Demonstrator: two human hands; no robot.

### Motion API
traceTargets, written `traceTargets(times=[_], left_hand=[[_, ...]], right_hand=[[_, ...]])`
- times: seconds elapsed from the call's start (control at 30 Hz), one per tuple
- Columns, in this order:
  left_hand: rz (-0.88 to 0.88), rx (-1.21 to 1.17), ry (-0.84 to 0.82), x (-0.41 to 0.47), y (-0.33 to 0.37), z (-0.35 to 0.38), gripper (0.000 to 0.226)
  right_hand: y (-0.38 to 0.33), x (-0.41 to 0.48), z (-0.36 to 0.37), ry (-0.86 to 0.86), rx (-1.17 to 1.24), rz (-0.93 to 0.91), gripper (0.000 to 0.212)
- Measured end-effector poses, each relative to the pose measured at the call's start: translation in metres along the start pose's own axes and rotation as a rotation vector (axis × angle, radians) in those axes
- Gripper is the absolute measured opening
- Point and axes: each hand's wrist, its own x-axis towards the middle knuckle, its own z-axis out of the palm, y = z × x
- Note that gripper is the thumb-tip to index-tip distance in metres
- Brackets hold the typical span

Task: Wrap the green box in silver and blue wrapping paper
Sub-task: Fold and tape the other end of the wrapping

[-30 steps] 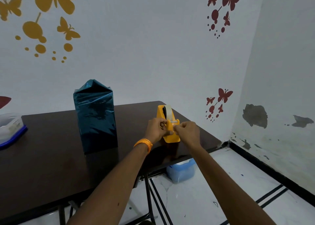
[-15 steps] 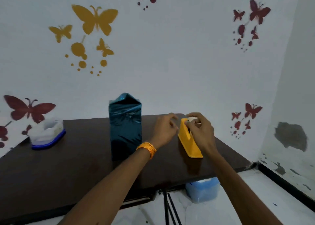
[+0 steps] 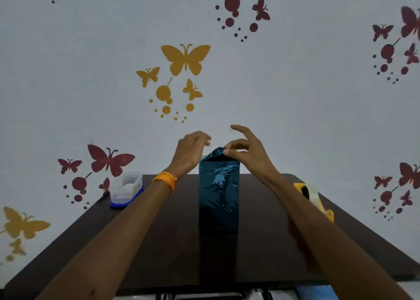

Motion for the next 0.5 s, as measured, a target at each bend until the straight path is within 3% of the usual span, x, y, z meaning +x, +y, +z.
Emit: traceTargets(times=[0.1, 0.2, 0.33, 0.43, 0.5], left_hand=[[-0.076, 0.013, -0.164, -0.003, -0.017, 0.008, 0.039], [-0.124, -0.076, -0.141, -0.004, -0.027, 0.014, 0.046], [-0.112, -0.18, -0.144, 0.0, -0.036, 0.015, 0.035], [-0.039, -0.107, -0.199, 0.006, -0.047, 0.015, 0.037], [-0.03, -0.112, -0.187, 0.009, -0.054, 0.014, 0.025]], right_hand=[[-0.001, 0.014, 0.003, -0.015, 0.013, 0.012, 0.064], [0.001, 0.028, 0.006, -0.019, 0.017, 0.022, 0.062], [0.009, 0.045, 0.008, -0.018, 0.01, 0.029, 0.062], [0.017, 0.051, 0.011, -0.031, 0.057, 0.08, 0.062], [0.024, 0.053, 0.011, -0.042, 0.086, 0.143, 0.062]])
